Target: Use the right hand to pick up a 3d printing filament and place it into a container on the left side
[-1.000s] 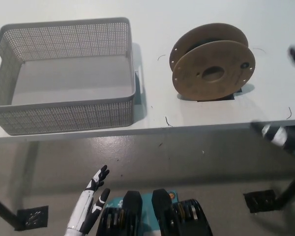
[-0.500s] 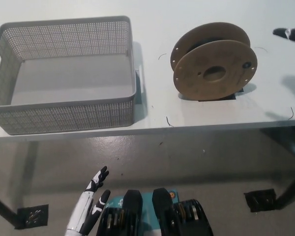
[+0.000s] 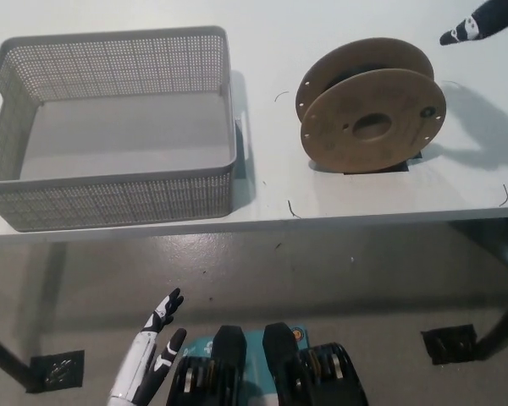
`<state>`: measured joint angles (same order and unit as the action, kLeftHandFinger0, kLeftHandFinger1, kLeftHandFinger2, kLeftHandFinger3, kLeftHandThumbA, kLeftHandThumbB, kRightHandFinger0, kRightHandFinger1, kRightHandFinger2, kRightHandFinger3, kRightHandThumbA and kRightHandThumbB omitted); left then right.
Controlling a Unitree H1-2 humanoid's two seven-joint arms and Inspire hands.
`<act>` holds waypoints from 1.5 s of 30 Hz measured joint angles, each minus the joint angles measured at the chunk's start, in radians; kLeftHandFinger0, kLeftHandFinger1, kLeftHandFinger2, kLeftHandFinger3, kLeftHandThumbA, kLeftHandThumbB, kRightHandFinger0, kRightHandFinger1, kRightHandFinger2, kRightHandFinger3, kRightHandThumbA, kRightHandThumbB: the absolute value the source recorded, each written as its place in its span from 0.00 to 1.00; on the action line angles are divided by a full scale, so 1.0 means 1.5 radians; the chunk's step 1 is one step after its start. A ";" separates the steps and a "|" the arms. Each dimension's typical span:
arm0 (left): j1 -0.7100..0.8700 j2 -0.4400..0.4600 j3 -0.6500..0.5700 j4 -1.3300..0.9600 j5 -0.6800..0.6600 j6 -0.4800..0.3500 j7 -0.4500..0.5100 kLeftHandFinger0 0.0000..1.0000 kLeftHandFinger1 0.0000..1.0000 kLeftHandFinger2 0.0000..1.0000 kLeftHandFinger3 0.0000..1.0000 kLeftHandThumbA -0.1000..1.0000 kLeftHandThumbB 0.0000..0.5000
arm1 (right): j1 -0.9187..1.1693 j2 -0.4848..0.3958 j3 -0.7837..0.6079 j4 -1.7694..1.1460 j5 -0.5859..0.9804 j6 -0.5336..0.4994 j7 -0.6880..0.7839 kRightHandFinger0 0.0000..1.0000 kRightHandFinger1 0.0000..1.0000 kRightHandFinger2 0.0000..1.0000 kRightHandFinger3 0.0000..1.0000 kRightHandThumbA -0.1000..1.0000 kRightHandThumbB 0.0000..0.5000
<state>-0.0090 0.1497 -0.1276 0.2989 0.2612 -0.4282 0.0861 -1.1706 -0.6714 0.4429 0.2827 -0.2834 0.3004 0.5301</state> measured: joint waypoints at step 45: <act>-0.008 0.005 0.000 0.001 0.001 0.000 -0.003 1.00 1.00 1.00 1.00 1.00 0.72 | -0.304 0.244 0.168 0.585 -0.120 -0.022 0.273 1.00 1.00 1.00 1.00 1.00 0.82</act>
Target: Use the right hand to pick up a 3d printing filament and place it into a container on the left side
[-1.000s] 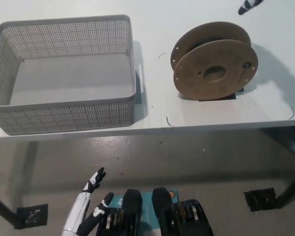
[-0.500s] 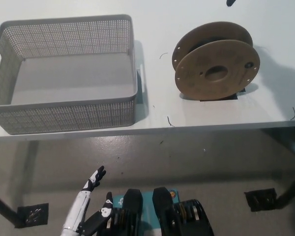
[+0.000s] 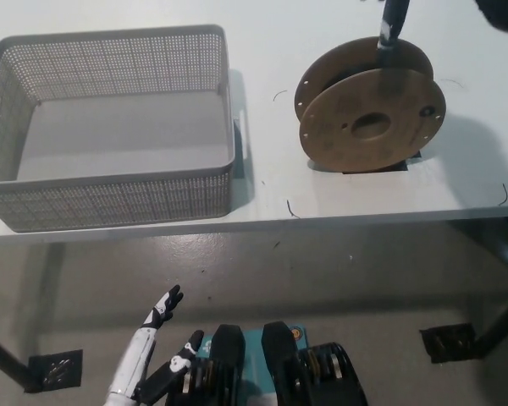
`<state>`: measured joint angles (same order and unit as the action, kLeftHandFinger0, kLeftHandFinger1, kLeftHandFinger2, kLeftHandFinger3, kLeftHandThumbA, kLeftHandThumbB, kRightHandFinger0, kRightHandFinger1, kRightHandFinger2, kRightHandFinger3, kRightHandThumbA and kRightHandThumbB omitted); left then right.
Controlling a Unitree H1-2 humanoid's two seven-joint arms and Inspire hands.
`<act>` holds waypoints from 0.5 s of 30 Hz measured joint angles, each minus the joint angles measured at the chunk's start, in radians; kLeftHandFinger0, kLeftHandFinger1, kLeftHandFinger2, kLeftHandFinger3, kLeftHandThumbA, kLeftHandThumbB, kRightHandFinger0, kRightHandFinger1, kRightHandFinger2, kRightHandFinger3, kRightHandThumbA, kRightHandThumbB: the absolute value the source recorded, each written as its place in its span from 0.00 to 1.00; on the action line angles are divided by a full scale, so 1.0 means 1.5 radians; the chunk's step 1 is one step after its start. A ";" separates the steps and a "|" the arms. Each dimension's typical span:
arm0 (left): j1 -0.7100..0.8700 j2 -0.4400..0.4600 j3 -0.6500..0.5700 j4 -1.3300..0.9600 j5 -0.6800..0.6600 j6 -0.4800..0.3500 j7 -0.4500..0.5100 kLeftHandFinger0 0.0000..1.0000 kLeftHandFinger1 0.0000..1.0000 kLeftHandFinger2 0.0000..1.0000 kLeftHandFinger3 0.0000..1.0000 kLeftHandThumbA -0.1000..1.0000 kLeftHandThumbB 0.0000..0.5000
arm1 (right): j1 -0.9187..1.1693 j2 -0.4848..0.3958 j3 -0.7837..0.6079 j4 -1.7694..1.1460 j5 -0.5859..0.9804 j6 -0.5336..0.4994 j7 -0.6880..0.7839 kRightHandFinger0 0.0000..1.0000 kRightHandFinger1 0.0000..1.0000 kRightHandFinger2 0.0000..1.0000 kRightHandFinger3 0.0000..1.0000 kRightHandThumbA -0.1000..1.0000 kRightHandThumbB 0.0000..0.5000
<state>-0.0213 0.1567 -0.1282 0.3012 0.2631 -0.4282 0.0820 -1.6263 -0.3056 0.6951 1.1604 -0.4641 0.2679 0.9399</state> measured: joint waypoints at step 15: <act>-0.001 0.004 -0.010 0.016 -0.028 0.000 0.000 1.00 1.00 1.00 1.00 1.00 0.83 | 0.034 0.044 -0.001 0.098 -0.024 -0.027 -0.022 1.00 1.00 1.00 1.00 1.00 0.88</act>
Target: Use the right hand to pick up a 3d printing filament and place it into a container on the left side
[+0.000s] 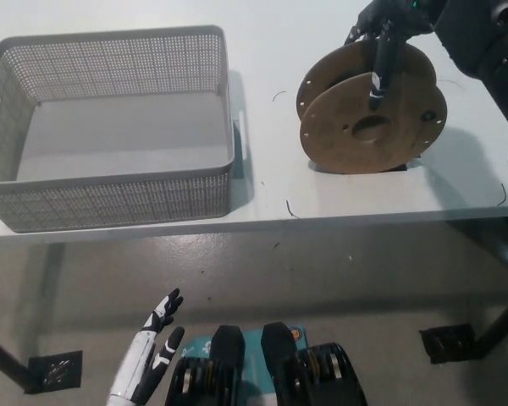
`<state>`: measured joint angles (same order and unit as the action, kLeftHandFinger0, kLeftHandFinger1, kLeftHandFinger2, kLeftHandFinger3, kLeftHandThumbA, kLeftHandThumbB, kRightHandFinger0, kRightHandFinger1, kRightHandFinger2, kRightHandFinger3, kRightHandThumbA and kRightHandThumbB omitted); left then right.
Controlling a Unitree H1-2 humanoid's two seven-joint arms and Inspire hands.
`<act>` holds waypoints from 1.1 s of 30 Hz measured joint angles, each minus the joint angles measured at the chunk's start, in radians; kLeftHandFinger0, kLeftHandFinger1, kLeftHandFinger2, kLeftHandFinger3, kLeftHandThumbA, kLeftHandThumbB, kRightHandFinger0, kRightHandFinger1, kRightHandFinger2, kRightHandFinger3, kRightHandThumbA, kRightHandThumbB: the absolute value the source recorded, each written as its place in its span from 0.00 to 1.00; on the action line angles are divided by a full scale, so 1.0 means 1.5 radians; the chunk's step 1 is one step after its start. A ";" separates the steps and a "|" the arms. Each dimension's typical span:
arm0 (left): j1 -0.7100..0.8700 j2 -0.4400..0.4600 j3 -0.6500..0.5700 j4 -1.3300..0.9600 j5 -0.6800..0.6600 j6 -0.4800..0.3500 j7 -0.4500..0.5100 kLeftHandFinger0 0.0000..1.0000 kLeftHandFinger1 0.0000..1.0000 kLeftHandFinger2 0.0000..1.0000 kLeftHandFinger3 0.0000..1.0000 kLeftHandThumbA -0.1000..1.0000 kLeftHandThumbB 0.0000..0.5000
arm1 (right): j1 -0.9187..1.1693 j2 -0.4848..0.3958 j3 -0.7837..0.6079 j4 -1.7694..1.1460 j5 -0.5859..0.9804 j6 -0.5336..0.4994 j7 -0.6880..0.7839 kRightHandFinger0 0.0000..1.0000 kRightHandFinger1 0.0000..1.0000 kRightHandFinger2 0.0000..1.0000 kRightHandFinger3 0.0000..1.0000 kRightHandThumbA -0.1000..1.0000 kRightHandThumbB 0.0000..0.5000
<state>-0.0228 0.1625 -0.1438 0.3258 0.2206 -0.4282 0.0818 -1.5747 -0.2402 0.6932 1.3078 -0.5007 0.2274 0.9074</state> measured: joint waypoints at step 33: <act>-0.015 0.013 -0.014 0.001 -0.006 0.000 0.001 1.00 1.00 1.00 1.00 1.00 0.82 | 0.170 -0.051 -0.350 0.046 0.118 -0.124 -0.426 0.26 0.71 1.00 1.00 0.00 0.33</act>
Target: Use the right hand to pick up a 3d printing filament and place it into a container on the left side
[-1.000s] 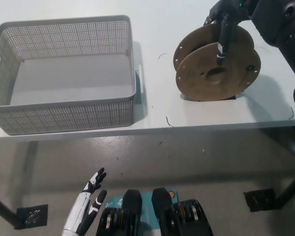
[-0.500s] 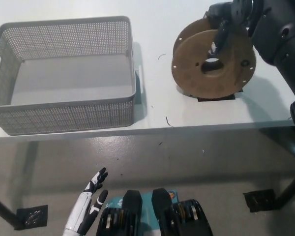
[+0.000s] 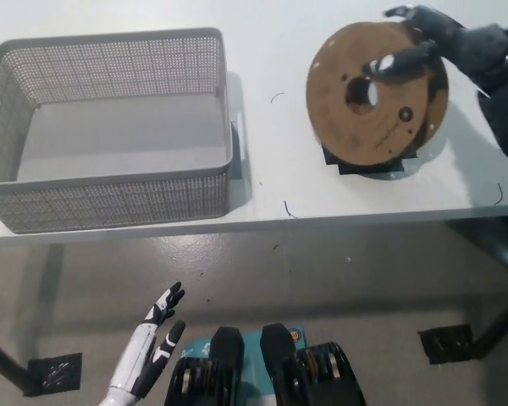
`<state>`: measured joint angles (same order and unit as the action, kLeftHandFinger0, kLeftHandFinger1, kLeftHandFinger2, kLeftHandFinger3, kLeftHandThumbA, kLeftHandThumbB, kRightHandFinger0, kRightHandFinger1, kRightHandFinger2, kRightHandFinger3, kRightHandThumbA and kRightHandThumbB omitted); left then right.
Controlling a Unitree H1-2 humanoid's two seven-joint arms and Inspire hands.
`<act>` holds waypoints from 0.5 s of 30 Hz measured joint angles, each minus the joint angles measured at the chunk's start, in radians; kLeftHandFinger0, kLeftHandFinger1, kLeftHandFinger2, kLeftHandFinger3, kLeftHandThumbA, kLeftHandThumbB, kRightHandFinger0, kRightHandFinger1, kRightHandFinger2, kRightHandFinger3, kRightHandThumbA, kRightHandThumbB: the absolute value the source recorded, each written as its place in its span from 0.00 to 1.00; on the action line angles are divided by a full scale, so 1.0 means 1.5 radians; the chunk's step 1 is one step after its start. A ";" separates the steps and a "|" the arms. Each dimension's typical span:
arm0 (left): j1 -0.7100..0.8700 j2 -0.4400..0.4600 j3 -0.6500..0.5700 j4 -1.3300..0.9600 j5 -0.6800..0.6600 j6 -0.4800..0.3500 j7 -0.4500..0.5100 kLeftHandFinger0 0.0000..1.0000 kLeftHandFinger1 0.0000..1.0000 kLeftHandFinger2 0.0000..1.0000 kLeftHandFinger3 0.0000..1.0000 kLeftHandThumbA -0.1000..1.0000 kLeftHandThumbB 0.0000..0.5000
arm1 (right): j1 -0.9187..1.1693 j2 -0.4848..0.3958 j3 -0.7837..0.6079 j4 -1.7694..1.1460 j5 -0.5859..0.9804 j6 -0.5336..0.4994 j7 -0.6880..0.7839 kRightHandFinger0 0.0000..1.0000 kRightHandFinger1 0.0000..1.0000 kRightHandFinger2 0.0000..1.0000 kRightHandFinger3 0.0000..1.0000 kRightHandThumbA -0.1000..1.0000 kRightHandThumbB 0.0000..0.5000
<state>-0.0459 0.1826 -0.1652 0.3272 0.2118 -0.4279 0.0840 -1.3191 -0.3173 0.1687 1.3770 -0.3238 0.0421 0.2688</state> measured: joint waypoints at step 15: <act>0.000 0.000 -0.001 0.002 0.006 0.001 0.000 1.00 1.00 1.00 1.00 1.00 0.73 | 0.122 -0.013 -0.383 0.043 0.191 0.049 -0.012 0.00 0.08 0.61 1.00 0.00 0.21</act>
<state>-0.0455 0.1825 -0.1663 0.3299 0.2213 -0.4262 0.0842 -1.1355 -0.3372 -0.4061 1.4410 -0.0367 0.1158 0.2510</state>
